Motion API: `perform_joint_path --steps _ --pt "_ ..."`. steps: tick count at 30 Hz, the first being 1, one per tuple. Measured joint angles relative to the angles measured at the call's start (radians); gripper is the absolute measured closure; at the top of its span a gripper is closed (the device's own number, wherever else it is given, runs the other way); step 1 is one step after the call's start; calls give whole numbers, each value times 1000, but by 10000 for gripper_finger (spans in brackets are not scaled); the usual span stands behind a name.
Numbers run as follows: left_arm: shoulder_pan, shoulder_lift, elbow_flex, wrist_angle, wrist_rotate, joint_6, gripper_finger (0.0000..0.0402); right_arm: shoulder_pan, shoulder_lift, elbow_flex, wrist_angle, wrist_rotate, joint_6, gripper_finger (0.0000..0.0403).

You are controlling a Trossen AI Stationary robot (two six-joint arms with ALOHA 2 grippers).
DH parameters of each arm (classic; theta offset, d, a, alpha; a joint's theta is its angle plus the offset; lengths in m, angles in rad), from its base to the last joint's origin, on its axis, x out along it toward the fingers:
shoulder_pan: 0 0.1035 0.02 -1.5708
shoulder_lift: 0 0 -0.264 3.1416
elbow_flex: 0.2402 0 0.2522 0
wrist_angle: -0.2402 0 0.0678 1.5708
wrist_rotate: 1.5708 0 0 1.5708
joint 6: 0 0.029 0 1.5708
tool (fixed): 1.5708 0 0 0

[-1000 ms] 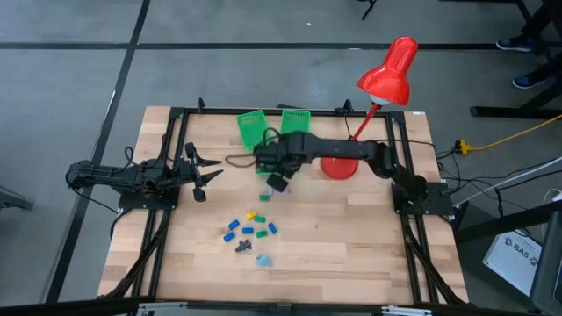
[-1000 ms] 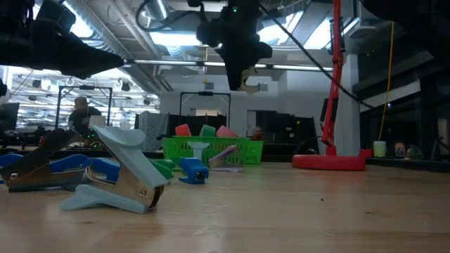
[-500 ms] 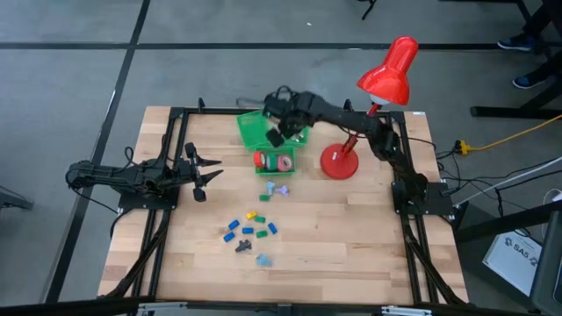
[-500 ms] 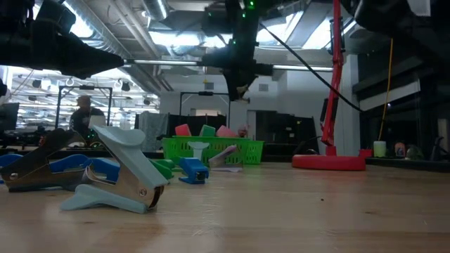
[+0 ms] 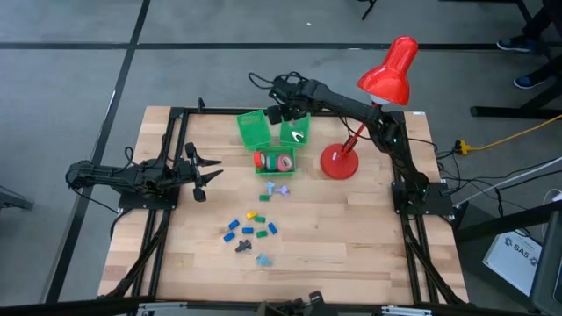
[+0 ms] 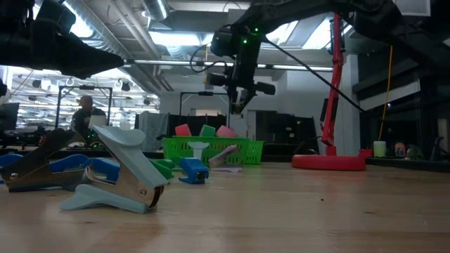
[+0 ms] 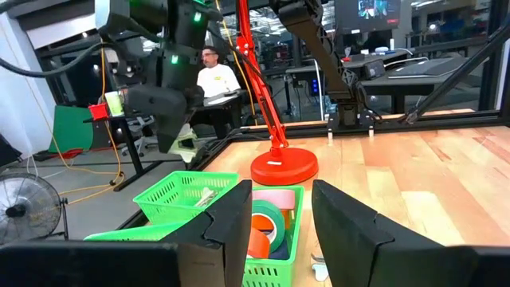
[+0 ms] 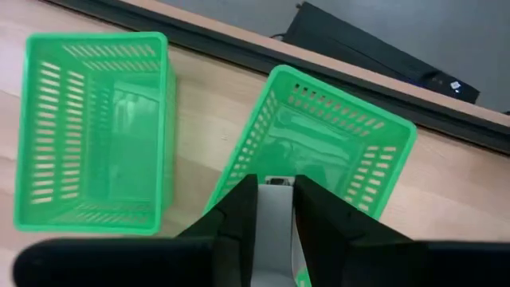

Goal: Pick and place Stapler, Stapler remover, tape
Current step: Put the gray staple remover into the right green bin

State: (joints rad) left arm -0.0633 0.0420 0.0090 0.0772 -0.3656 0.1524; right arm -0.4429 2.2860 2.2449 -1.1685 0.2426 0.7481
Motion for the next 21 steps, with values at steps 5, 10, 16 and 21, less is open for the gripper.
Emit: perform_joint_path --steps 5,10,16,21 --pt "0 0 0 0 0 0 274 0 0 -26 -26 16 -141 323" --pt "0 0 0 0 0 0 274 0 -1 -25 -31 21 -183 322" --pt "0 0 0 0 0 0 274 0 -1 -25 -26 27 -264 308" --pt "0 0 0 0 0 0 274 -1 -1 -25 -26 52 -276 251"
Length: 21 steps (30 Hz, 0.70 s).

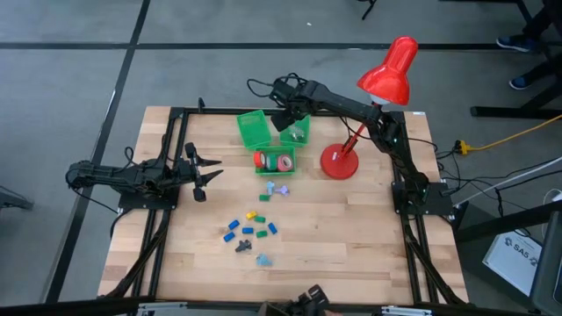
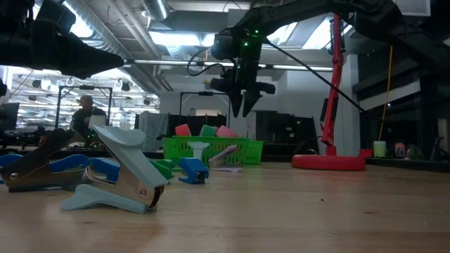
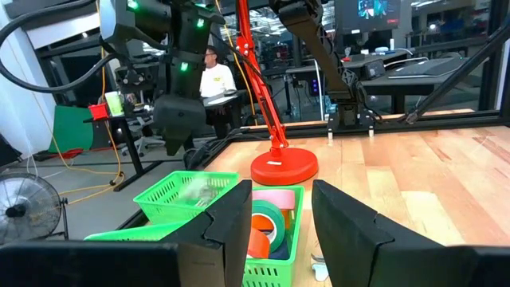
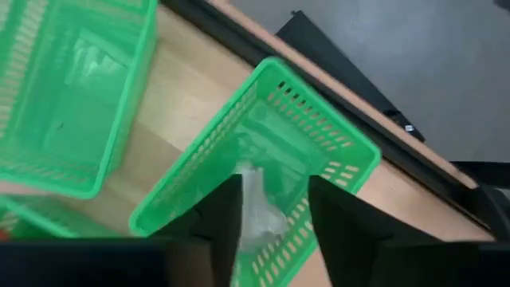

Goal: Pick and place Stapler, Stapler remover, tape
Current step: Put the gray staple remover into the right green bin, then put the violet staple remover into the right green bin

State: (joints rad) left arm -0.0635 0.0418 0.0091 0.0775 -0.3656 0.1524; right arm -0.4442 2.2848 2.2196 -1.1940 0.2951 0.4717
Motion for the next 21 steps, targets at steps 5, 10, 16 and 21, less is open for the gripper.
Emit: perform_joint_path --steps 5,10,16,21 --pt "0 0 0 0 0 0 274 -1 0 0 0 19 52 179" --pt "0 0 0 0 0 0 274 6 0 0 -19 -42 133 121" --pt "0 0 0 0 0 0 274 32 0 0 -105 -213 150 95" --pt "0 0 0 0 0 0 274 63 0 0 -124 -325 193 104"
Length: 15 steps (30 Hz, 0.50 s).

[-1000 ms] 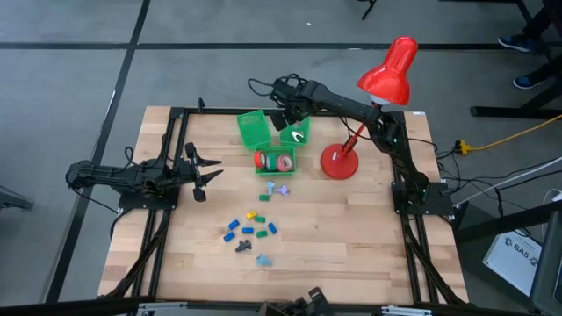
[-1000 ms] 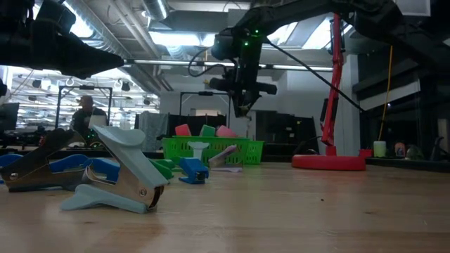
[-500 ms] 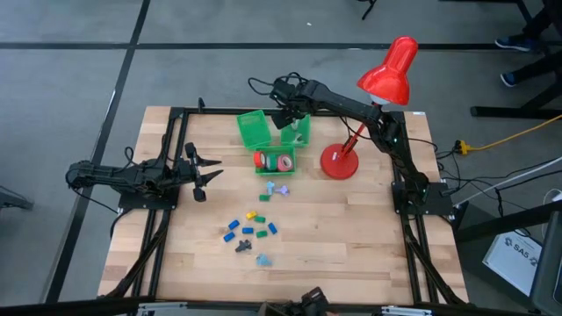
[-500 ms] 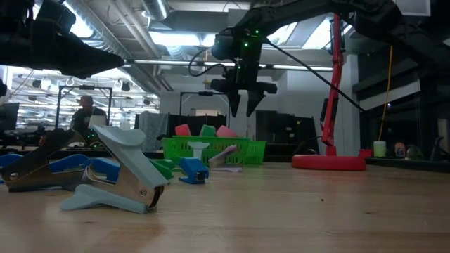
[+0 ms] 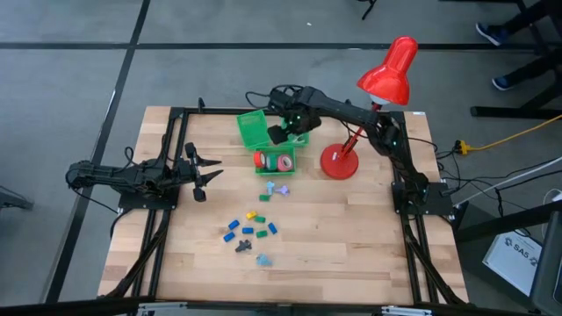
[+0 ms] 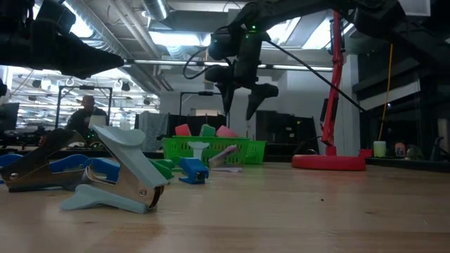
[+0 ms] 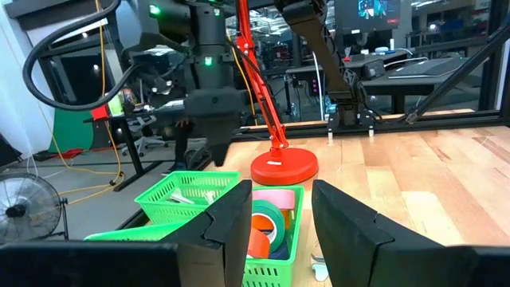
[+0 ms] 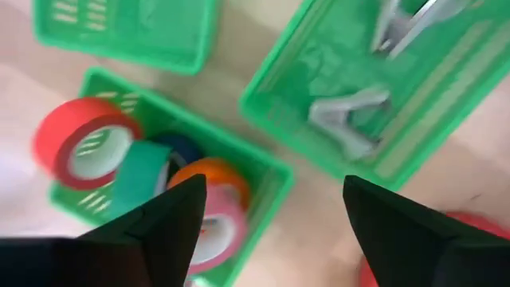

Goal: Pick and place Stapler, Stapler remover, tape
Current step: Put the violet staple remover into the right green bin

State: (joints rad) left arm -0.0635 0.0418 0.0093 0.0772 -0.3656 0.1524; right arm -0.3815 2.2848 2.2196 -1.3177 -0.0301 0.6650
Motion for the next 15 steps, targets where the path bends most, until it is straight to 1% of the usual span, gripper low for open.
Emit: perform_joint_path --steps 3,8,15 --pt "0 0 0 0 0 0 274 38 0 0 6 -23 40 113" --pt "0 0 0 0 0 0 274 135 0 0 32 -18 35 122" --pt "0 0 0 0 0 0 274 284 0 0 40 -7 3 124"
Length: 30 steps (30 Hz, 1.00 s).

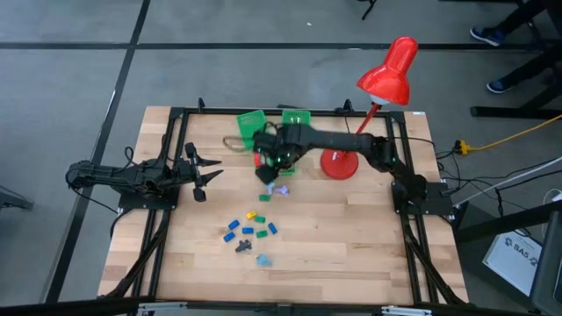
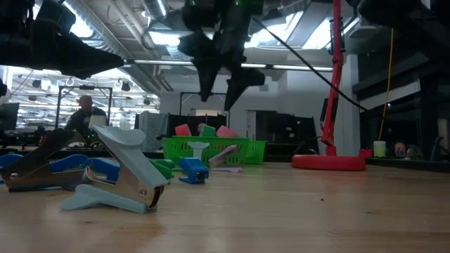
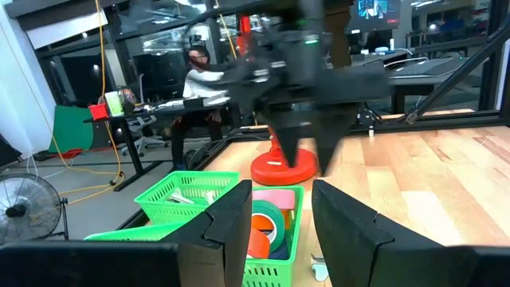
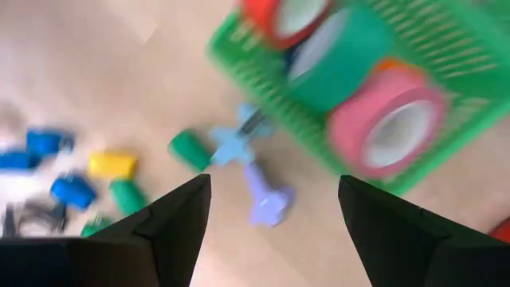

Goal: Pick and place Stapler, Stapler remover, tape
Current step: Put the violet staple remover into the right green bin

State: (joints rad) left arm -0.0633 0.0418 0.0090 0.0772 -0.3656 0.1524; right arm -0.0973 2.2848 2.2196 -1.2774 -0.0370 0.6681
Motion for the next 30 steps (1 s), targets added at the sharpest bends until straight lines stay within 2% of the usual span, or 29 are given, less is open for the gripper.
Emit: perform_joint_path --steps 12,15,19,22,30 --pt "0 0 0 0 0 0 274 187 0 0 2 7 -25 124" --pt "0 0 0 0 0 0 274 225 0 0 13 62 -78 124" --pt "0 0 0 0 0 0 274 275 -1 -2 52 212 -205 124" --pt "0 0 0 0 0 0 274 310 -3 -28 71 281 -236 124" --pt "0 0 0 0 0 0 274 368 -2 -135 213 277 -380 124"
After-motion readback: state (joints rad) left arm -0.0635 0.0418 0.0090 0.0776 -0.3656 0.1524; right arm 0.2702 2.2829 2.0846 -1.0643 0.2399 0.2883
